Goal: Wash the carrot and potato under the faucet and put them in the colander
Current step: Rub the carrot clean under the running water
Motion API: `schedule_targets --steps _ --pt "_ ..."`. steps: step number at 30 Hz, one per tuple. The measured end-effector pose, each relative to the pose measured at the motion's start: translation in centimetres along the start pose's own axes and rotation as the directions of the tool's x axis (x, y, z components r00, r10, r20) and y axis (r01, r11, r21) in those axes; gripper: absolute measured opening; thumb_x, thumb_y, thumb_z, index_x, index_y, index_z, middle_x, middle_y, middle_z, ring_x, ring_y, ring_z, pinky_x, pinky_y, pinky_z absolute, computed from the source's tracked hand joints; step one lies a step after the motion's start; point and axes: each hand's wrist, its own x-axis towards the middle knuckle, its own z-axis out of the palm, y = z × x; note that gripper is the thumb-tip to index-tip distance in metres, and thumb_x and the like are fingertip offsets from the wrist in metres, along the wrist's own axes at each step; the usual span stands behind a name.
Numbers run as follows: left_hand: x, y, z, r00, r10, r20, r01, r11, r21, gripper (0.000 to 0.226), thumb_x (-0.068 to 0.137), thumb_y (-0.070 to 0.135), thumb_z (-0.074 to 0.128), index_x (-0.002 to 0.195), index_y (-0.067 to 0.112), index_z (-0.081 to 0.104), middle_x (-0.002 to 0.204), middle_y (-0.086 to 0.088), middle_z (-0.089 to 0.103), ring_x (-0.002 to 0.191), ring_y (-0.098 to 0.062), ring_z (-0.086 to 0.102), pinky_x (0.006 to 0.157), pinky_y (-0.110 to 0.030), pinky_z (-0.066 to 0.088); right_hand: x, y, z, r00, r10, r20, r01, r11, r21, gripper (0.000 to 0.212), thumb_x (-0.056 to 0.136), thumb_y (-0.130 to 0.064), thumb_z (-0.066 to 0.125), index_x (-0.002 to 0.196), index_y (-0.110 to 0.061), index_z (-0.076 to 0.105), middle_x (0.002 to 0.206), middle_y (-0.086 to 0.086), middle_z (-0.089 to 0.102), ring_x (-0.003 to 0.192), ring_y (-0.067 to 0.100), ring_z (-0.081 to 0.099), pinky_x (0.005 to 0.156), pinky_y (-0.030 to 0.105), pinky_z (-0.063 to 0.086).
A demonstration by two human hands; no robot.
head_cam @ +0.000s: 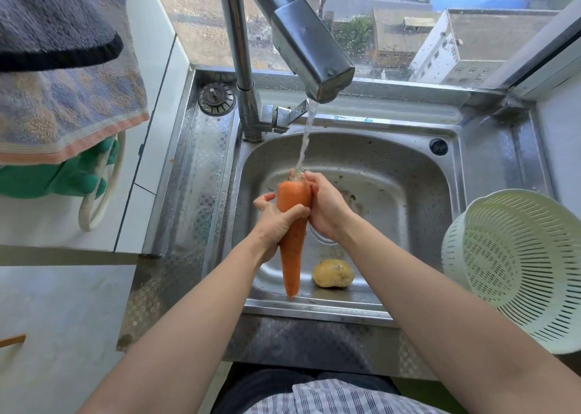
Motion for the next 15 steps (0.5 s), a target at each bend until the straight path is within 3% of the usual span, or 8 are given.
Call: schedule_targets --steps 4,6,8,12,15 --pt "0.1 0.1 0.4 0.999 0.012 0.046 -0.015 0.997 0.069 0.082 0.059 0.038 0.082 0.126 0.007 0.047 0.126 -0.006 0.036 0.091 -0.030 0.063 0.087 -0.057 0.055 -0.6 -0.5 0.6 0.988 -0.149 -0.051 0.134 0.966 -0.222 0.029 0.094 -0.037 0.057 0.104 -0.011 0.065 0.095 0.009 0.063 0.089 0.022 0.061 0.077 0.035 0.052" --pt "0.3 -0.1 0.6 0.999 0.010 0.036 -0.012 0.997 0.076 0.069 0.058 0.039 0.081 0.115 0.009 0.058 0.134 -0.015 0.034 0.094 -0.033 0.063 0.086 -0.058 0.055 -0.5 -0.9 1.0 0.981 -0.173 -0.087 0.146 0.955 -0.259 0.030 0.094 -0.039 0.059 0.097 -0.010 0.065 0.084 0.005 0.064 0.077 0.018 0.062 0.072 0.033 0.051" --pt "0.3 0.0 0.7 1.000 0.017 -0.003 -0.017 0.999 0.050 0.058 0.060 0.036 0.081 0.109 0.011 0.061 0.131 -0.016 0.038 0.093 -0.030 0.062 0.087 -0.054 0.056 -0.4 -1.3 1.0 0.988 -0.148 -0.053 0.129 0.957 -0.259 0.027 0.092 -0.038 0.063 0.095 -0.011 0.067 0.087 0.007 0.068 0.079 0.019 0.064 0.074 0.033 0.052" --pt "0.5 -0.3 0.1 0.994 0.060 -0.095 -0.043 0.985 0.169 0.073 0.080 0.015 0.075 0.132 0.009 0.024 0.096 0.003 0.046 0.082 -0.009 0.056 0.080 -0.032 0.051 -0.5 -2.4 0.2 0.998 -0.028 0.058 0.042 0.968 -0.247 0.019 0.087 -0.017 0.068 0.104 -0.006 0.068 0.115 0.021 0.066 0.103 0.029 0.062 0.093 0.044 0.052" --pt "0.4 -0.4 0.4 0.980 0.138 -0.140 -0.096 0.956 0.276 0.072 0.081 0.009 0.073 0.130 0.010 0.019 0.092 0.006 0.042 0.076 -0.007 0.054 0.071 -0.026 0.049 0.1 -2.9 0.3 0.995 -0.090 -0.051 0.058 0.893 -0.445 0.024 0.087 -0.020 0.069 0.103 -0.002 0.070 0.107 0.019 0.069 0.102 0.032 0.064 0.093 0.047 0.054"
